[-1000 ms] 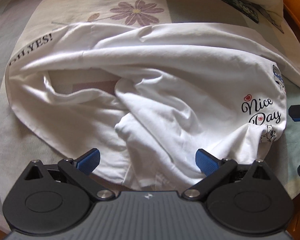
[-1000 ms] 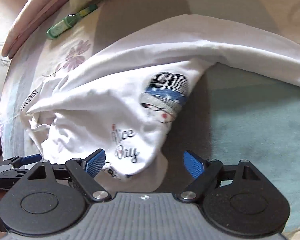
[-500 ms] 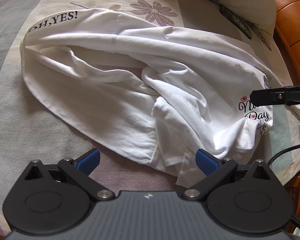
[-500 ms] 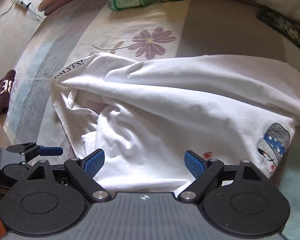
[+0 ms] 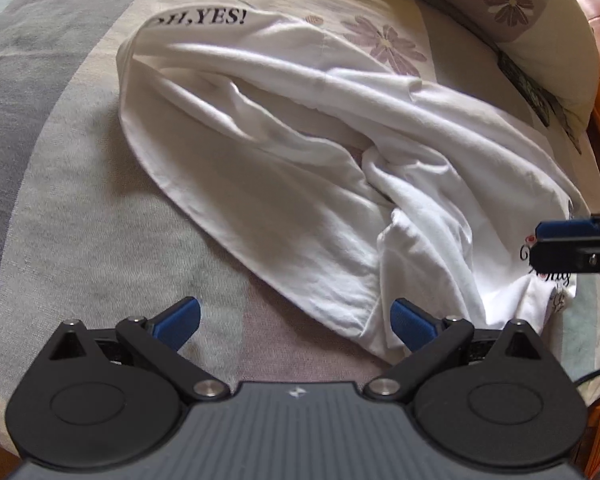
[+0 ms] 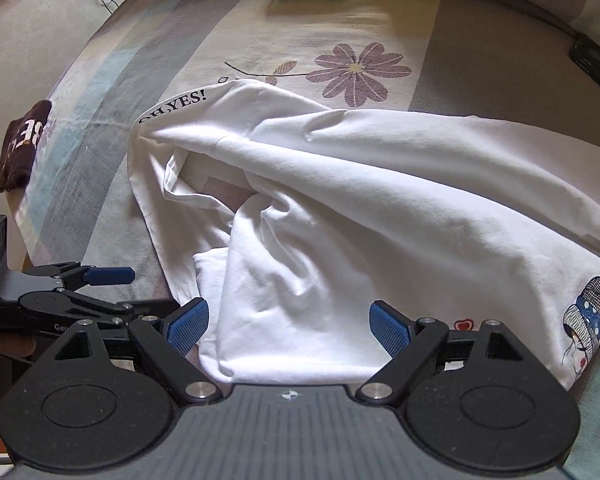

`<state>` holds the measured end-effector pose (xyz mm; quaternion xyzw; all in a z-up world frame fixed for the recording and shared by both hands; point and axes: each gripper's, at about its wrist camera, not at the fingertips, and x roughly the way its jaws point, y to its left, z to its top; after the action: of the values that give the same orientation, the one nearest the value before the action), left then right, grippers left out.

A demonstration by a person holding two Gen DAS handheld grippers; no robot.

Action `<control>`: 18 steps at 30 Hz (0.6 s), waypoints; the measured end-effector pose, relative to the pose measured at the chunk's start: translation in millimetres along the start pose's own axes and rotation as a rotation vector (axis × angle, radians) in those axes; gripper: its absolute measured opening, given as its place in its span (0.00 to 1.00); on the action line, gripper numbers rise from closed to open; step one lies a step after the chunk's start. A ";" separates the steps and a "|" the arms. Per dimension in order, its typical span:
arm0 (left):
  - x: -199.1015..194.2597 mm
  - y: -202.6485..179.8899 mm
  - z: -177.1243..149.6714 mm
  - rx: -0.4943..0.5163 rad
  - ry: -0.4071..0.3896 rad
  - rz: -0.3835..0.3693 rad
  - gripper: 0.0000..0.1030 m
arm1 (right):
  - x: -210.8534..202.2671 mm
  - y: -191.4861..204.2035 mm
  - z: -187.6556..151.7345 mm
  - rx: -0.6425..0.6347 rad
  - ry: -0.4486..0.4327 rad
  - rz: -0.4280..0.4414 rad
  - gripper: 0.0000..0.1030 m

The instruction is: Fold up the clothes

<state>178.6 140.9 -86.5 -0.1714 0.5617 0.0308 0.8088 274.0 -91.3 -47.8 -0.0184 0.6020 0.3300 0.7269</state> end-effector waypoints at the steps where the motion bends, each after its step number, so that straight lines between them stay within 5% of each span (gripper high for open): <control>1: -1.9 0.0 4.0 -0.005 -0.028 0.014 0.97 | -2.7 -1.9 -0.4 0.001 -0.007 0.002 0.88; 10: 5.4 -28.9 78.7 0.073 -0.182 0.268 0.98 | -22.2 -30.5 -12.7 0.056 -0.065 -0.025 0.89; 18: 60.9 -66.7 58.7 0.263 -0.022 0.462 0.99 | -37.5 -63.8 -32.6 0.139 -0.098 -0.071 0.90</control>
<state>269.9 87.9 -108.1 0.0683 0.5762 0.1435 0.8017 275.7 -172.1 -47.1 0.0271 0.5860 0.2621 0.7663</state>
